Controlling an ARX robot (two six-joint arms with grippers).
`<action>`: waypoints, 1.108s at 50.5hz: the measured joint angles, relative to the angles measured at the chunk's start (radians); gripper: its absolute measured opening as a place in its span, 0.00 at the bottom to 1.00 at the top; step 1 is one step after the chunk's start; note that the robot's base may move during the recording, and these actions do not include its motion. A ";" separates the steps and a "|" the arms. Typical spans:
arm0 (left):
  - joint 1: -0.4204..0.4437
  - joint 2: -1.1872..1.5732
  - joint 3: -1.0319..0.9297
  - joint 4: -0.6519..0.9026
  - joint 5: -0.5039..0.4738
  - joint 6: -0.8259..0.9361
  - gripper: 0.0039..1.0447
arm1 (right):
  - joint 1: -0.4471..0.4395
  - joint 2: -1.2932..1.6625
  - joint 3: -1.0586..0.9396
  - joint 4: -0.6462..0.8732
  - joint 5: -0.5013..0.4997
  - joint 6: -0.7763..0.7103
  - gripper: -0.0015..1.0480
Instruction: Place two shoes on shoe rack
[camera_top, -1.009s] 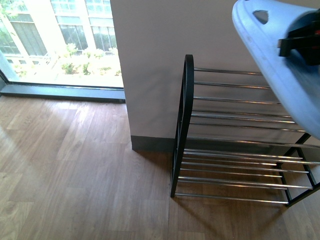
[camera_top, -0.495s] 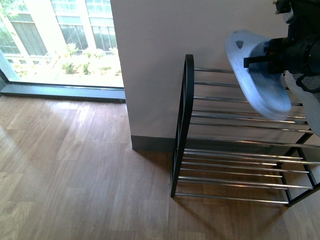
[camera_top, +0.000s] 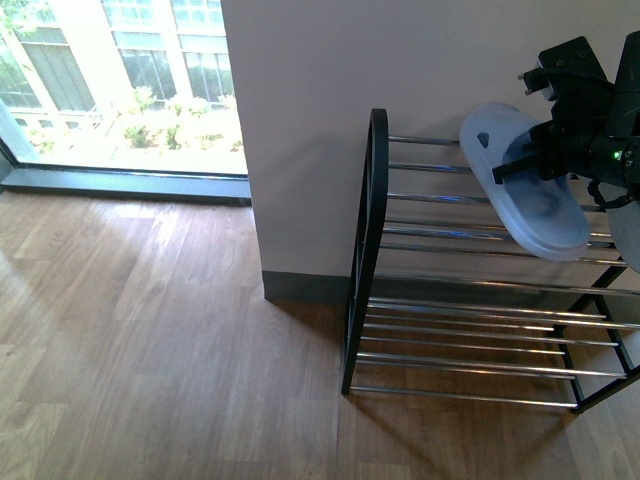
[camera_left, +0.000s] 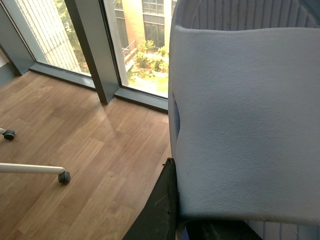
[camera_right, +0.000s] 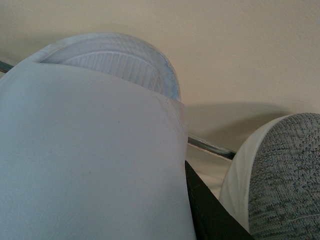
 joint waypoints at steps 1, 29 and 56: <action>0.000 0.000 0.000 0.000 0.000 0.000 0.02 | -0.005 0.007 0.007 0.000 0.002 -0.011 0.02; 0.000 0.000 0.000 0.000 0.000 0.000 0.02 | -0.075 0.038 0.080 -0.043 0.012 -0.141 0.02; 0.000 0.000 0.000 0.000 0.000 0.000 0.02 | -0.085 -0.060 0.117 -0.396 -0.055 -0.015 0.73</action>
